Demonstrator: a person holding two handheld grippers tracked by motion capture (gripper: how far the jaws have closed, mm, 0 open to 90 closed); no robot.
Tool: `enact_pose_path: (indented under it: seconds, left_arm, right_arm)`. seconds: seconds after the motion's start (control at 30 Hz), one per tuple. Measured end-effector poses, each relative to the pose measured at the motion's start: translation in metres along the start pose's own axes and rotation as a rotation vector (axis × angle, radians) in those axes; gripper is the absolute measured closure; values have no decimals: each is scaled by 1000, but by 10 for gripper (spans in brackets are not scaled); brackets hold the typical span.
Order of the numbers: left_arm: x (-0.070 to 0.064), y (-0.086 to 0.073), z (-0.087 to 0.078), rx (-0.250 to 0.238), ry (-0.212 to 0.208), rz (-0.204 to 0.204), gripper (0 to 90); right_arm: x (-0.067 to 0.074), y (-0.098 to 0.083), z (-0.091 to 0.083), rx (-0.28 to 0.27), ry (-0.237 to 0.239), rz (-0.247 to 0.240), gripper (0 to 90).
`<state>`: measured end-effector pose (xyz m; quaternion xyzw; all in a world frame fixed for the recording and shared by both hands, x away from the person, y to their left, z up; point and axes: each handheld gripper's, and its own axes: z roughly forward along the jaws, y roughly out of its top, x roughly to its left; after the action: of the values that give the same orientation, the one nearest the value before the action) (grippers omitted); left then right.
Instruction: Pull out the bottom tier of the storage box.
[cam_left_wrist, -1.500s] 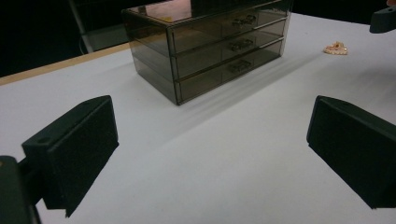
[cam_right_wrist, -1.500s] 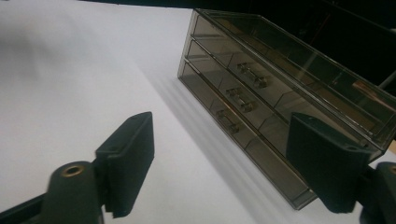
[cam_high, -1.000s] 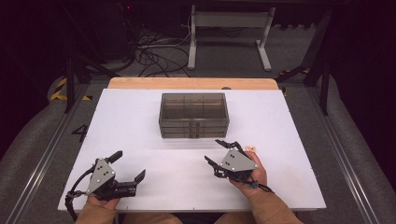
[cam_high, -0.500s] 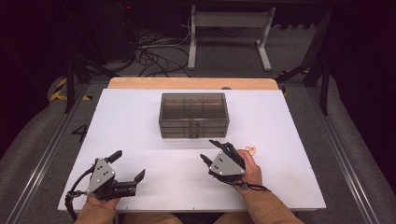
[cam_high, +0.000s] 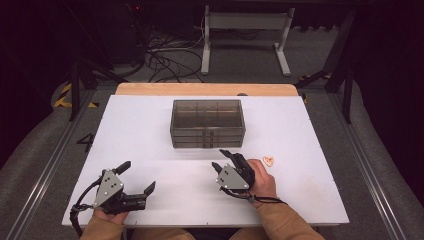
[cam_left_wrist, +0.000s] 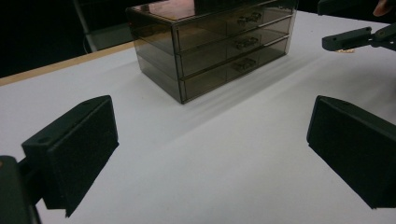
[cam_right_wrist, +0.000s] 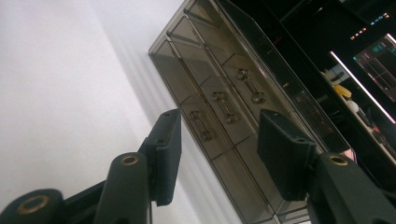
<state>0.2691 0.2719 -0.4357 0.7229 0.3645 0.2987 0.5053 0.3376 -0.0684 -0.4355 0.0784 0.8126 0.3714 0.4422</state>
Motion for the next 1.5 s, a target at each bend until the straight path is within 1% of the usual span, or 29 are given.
enact_pose_path:
  seconds: [0.13, 0.27, 0.57, 0.67, 0.7, 0.73, 0.87, 0.9, 1.0, 1.03, 1.07, 1.1, 1.13, 1.17, 1.2, 1.33, 1.5]
  left_arm:
    - [0, 0, 0, -3, 6, 4, 26]
    - [0, 0, 0, -4, 5, 4, 26]
    - [0, 0, 0, -3, 4, 0, 26]
    - [0, 0, -1, -5, 5, -3, 26]
    - [0, 0, -1, -5, 5, -3, 26]
    - [0, 0, -1, -5, 5, -4, 26]
    - [0, 0, -1, -6, 4, -4, 26]
    - [1, 0, 0, -5, 4, -1, 26]
    - [1, 0, -1, -6, 5, -1, 26]
    - [1, 0, -1, -5, 5, -1, 26]
    - [1, 0, -1, -5, 5, -1, 26]
    - [1, 0, 0, -5, 4, -1, 26]
    - [1, 0, 0, -5, 4, -1, 26]
    - [1, 0, 0, -5, 4, -1, 26]
    - [1, 0, 0, -5, 4, -1, 26]
    - [1, 0, -1, -5, 5, -1, 26]
    - [1, 0, 0, -4, 4, -1, 26]
  right_arm:
    - [3, -1, 6, 19, -15, -17, 516]
    - [5, -1, 7, 19, -15, -26, 516]
    - [6, -2, 11, -1, -28, -32, 514]
    - [7, -1, 14, 16, -44, -53, 515]
    - [8, -1, 17, 26, -55, -74, 517]
    - [8, -1, 17, 26, -55, -74, 517]
    - [10, 0, 22, 53, -64, -113, 518]
    - [12, 0, 25, 64, -73, -123, 524]
    - [15, 1, 28, 78, -79, -136, 530]
    - [18, 2, 31, 89, -90, -155, 534]
    - [18, 2, 31, 89, -90, -155, 534]
    - [20, 2, 35, 95, -100, -179, 536]
    - [20, 2, 35, 95, -100, -179, 536]
    - [21, 2, 37, 102, -106, -192, 537]
    - [21, 2, 37, 102, -106, -192, 537]
    - [26, 3, 43, 120, -134, -201, 544]
    - [28, 2, 48, 133, -151, -208, 544]
